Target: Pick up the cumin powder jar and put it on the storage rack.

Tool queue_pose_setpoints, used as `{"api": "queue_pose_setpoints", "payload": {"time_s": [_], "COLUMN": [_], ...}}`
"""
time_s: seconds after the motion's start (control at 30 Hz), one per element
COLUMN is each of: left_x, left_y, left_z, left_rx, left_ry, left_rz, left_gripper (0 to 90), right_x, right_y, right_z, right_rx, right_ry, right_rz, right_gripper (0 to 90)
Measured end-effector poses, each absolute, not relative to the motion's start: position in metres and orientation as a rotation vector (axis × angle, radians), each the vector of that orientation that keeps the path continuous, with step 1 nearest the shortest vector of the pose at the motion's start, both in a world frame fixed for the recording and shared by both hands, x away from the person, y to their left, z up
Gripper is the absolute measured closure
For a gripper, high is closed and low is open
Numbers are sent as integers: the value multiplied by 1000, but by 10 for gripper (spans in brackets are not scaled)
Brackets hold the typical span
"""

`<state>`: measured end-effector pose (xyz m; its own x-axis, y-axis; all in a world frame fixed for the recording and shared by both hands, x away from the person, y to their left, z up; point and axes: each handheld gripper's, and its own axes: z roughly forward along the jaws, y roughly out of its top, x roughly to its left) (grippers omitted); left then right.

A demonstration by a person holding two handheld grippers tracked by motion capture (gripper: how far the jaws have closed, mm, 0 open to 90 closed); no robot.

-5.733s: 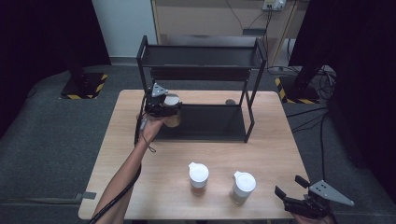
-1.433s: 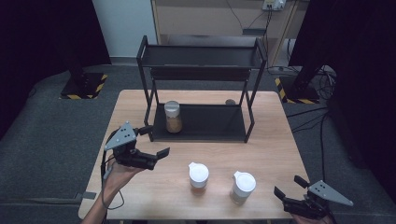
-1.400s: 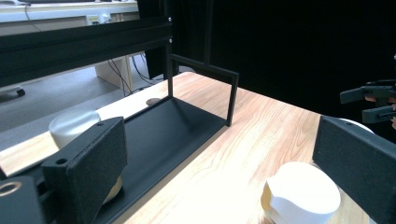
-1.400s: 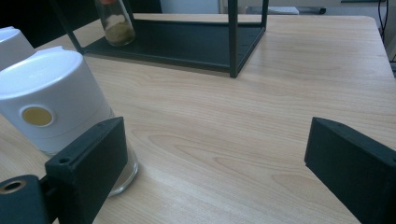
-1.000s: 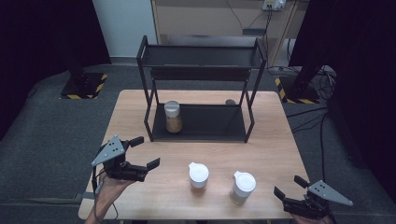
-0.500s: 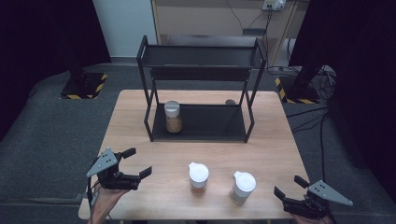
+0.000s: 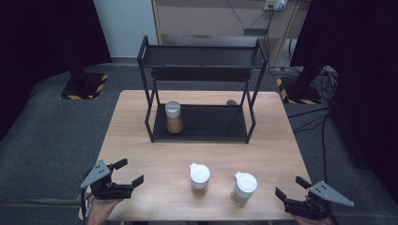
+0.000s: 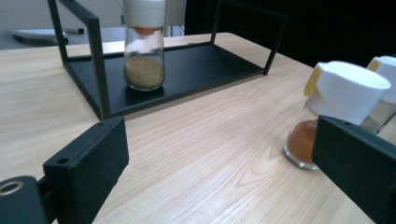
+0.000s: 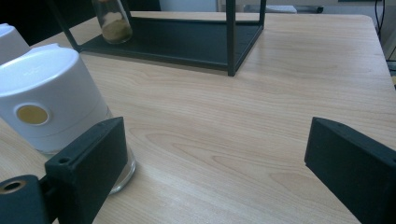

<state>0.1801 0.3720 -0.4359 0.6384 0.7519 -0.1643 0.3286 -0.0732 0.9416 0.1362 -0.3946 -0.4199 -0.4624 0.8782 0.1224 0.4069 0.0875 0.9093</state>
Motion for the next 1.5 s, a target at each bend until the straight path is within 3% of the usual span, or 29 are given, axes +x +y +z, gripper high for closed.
{"api": "queue_pose_setpoints", "payload": {"time_s": [0.93, 1.5], "left_x": [168, 169], "left_y": [382, 382], "left_z": [-453, -454], "left_rx": [1667, 1673], "left_ry": [960, 949], "left_rz": [540, 530], "left_gripper": [22, 21], "right_x": [137, 137], "right_y": [-395, -395], "right_z": [-420, -420], "right_rx": [1258, 1263], "right_ry": [1915, 1912], "right_rz": [1357, 1356], "right_gripper": [62, 61]}}
